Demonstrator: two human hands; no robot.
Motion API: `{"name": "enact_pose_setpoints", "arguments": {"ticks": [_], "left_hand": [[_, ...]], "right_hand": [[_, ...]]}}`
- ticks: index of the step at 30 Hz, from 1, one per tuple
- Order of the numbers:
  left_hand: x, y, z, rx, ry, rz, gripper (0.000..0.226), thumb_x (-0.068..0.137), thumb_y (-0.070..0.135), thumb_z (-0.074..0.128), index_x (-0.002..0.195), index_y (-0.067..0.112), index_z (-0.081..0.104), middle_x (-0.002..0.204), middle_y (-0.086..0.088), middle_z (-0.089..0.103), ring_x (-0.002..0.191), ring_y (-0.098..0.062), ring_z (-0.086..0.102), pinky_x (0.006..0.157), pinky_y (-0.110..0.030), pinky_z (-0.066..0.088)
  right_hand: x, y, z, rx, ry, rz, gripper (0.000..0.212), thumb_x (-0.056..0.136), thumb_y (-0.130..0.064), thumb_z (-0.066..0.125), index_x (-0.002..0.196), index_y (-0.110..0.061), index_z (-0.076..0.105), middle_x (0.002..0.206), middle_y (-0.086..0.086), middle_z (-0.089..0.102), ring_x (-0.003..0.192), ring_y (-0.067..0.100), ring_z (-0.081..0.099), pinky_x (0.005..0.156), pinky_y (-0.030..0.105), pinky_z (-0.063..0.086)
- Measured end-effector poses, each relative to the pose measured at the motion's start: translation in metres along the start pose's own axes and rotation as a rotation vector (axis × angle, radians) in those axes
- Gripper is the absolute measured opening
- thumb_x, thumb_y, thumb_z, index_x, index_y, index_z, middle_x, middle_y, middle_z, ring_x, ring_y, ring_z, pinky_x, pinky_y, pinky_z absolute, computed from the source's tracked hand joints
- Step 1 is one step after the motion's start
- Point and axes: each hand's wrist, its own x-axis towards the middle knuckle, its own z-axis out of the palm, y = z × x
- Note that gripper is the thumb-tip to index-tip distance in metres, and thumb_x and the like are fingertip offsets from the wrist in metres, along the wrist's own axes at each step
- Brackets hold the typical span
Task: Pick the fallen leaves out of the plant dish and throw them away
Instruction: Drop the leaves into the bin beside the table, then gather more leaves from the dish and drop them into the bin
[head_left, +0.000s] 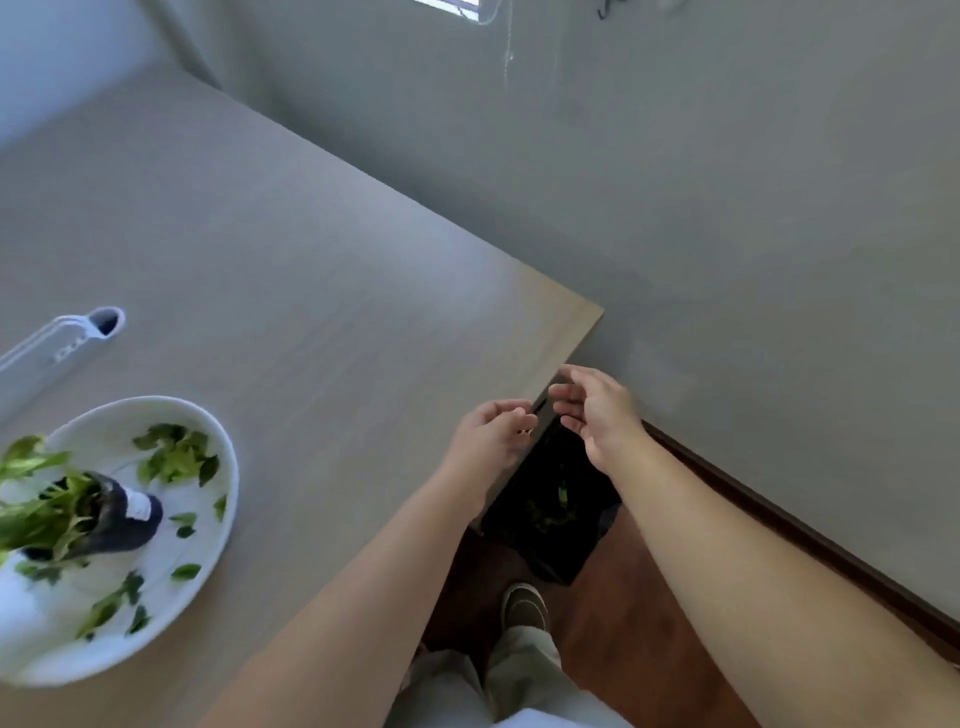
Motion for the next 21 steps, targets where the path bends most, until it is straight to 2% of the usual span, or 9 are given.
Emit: {"name": "enact_pose_setpoints", "arguments": {"ticks": [2,7,14,18,21], "left_hand": [[-0.012,0.005,-0.026,-0.032,0.073,0.040,0.016,0.095,0.015,0.050,0.104,0.015,0.063,0.092,-0.001,0.068,0.075,-0.012,0.058,0.065,-0.024,0.041],[-0.051,-0.002,-0.099,-0.143,0.296,0.083,0.015,0.096,0.015,0.048,0.096,0.020,0.062,0.084,0.002,0.068,0.071,-0.012,0.057,0.062,-0.024,0.038],[-0.110,-0.032,-0.194,-0.295,0.576,0.116,0.017,0.096,0.018,0.048,0.104,0.017,0.063,0.094,0.000,0.070,0.079,-0.014,0.062,0.071,-0.026,0.044],[-0.135,-0.057,-0.244,-0.342,0.697,0.095,0.016,0.095,0.018,0.051,0.104,0.017,0.064,0.093,-0.001,0.071,0.076,-0.014,0.061,0.066,-0.025,0.043],[-0.151,-0.076,-0.280,-0.265,0.781,0.064,0.009,0.091,0.018,0.056,0.094,0.022,0.064,0.094,-0.002,0.070,0.076,-0.014,0.060,0.065,-0.024,0.044]], "right_hand": [[-0.010,-0.004,0.024,-0.037,-0.072,-0.036,0.023,0.096,-0.020,0.042,0.093,-0.022,0.065,0.079,0.003,0.065,0.064,0.016,0.056,0.060,0.028,0.043],[-0.037,0.001,0.093,-0.186,-0.257,-0.047,0.022,0.097,-0.017,0.043,0.100,-0.017,0.065,0.079,0.004,0.065,0.064,0.018,0.057,0.057,0.026,0.045],[-0.089,0.022,0.199,-0.402,-0.588,-0.078,0.021,0.093,-0.006,0.044,0.099,-0.011,0.064,0.077,0.010,0.064,0.058,0.019,0.054,0.054,0.026,0.043],[-0.116,0.040,0.251,-0.620,-0.722,-0.175,0.021,0.090,-0.004,0.048,0.088,-0.014,0.067,0.081,0.010,0.063,0.063,0.018,0.054,0.060,0.028,0.045],[-0.130,0.054,0.283,-0.953,-0.772,-0.361,0.023,0.088,-0.016,0.052,0.099,-0.022,0.072,0.092,0.003,0.066,0.067,0.016,0.056,0.060,0.025,0.046]]}}
